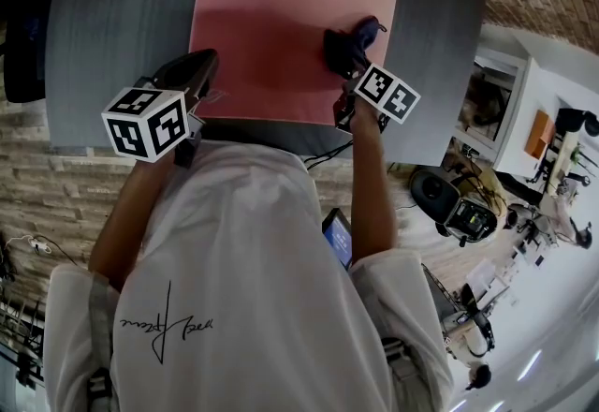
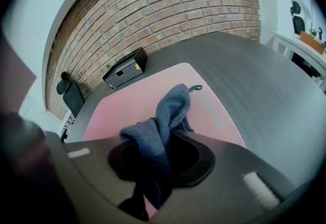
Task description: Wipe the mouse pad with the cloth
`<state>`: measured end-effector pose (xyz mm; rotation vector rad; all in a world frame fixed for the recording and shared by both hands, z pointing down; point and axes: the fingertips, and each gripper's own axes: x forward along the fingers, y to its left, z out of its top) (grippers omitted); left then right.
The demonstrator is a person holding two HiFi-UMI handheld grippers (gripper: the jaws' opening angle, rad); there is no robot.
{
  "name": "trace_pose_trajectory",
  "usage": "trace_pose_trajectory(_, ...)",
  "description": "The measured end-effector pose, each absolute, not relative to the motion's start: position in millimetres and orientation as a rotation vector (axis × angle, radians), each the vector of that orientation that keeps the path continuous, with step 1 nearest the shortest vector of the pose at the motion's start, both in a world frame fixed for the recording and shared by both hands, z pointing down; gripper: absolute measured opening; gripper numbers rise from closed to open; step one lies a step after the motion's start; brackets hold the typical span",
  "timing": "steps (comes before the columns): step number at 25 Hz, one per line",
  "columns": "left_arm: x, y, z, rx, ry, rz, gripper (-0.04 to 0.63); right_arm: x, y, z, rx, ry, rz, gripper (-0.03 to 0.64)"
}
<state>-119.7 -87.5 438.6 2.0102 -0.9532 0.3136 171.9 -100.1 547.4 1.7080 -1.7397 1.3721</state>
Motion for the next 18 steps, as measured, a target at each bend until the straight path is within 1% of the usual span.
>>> trace_pose_trajectory(18,-123,-92,443,1.999,-0.985,0.333,0.012,191,-114,547,1.709,-1.722,1.326,0.087)
